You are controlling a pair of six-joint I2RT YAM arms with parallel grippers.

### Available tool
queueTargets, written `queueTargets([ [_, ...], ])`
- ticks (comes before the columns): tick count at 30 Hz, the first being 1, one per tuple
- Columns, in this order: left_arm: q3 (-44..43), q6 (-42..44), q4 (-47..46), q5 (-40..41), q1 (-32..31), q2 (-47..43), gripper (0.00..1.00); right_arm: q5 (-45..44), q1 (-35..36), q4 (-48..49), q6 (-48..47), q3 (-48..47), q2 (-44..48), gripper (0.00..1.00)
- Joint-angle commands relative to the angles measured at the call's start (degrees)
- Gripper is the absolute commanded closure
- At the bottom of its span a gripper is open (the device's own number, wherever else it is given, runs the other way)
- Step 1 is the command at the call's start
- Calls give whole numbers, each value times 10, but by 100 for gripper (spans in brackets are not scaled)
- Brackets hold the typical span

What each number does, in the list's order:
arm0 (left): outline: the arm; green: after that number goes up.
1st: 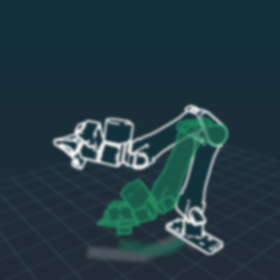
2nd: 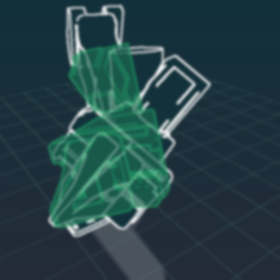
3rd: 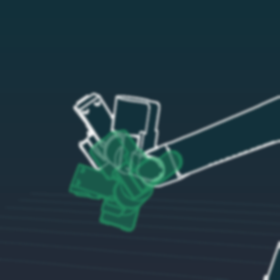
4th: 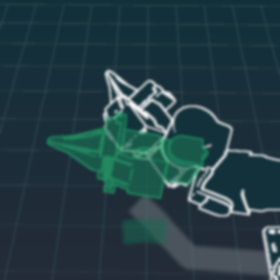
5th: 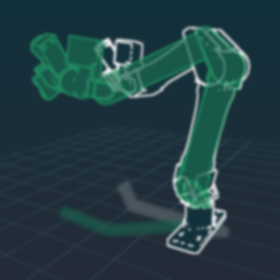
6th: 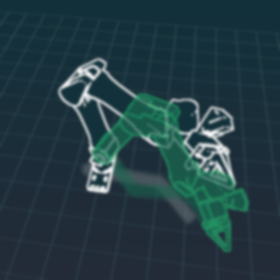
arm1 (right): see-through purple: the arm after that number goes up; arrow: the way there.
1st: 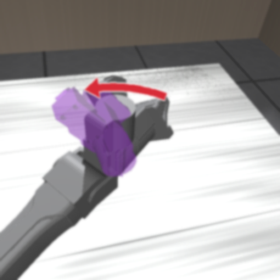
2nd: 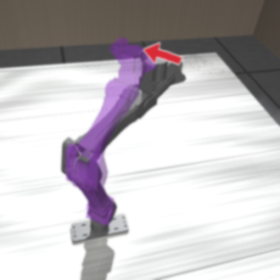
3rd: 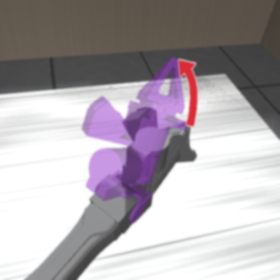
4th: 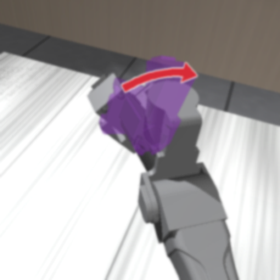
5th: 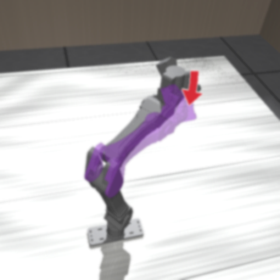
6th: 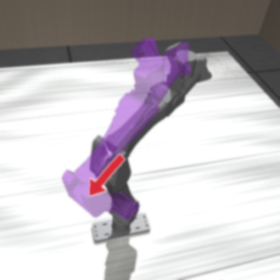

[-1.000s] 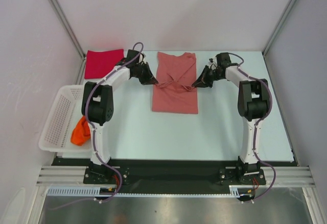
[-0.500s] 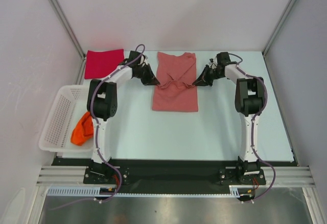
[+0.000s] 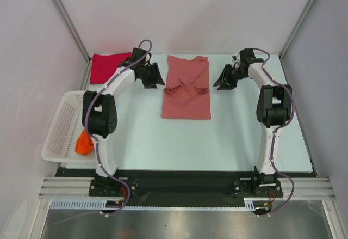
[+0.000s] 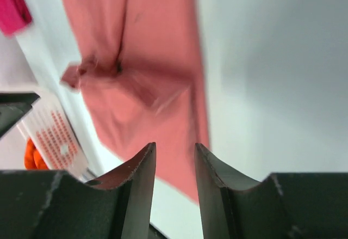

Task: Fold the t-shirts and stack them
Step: Fold the tshirt

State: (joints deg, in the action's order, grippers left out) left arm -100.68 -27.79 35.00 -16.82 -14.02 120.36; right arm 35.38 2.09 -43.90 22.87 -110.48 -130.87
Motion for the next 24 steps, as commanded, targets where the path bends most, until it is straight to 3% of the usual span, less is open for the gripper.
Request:
queueTargets([
  [1, 50, 24, -11, -22, -47, -90, 48, 36, 59, 12, -18, 75, 95, 60],
  [4, 89, 10, -42, -51, -83, -90, 54, 85, 105, 95, 28, 148, 109, 62],
  [10, 115, 3, -64, -92, -107, -36, 57, 135, 152, 156, 70, 175, 74, 67],
  [18, 191, 63, -64, -64, -82, -4, 58, 148, 94, 189, 49, 304, 67, 76],
  [24, 246, 78, -84, -61, -80, -87, 55, 153, 42, 196, 29, 425, 151, 78],
])
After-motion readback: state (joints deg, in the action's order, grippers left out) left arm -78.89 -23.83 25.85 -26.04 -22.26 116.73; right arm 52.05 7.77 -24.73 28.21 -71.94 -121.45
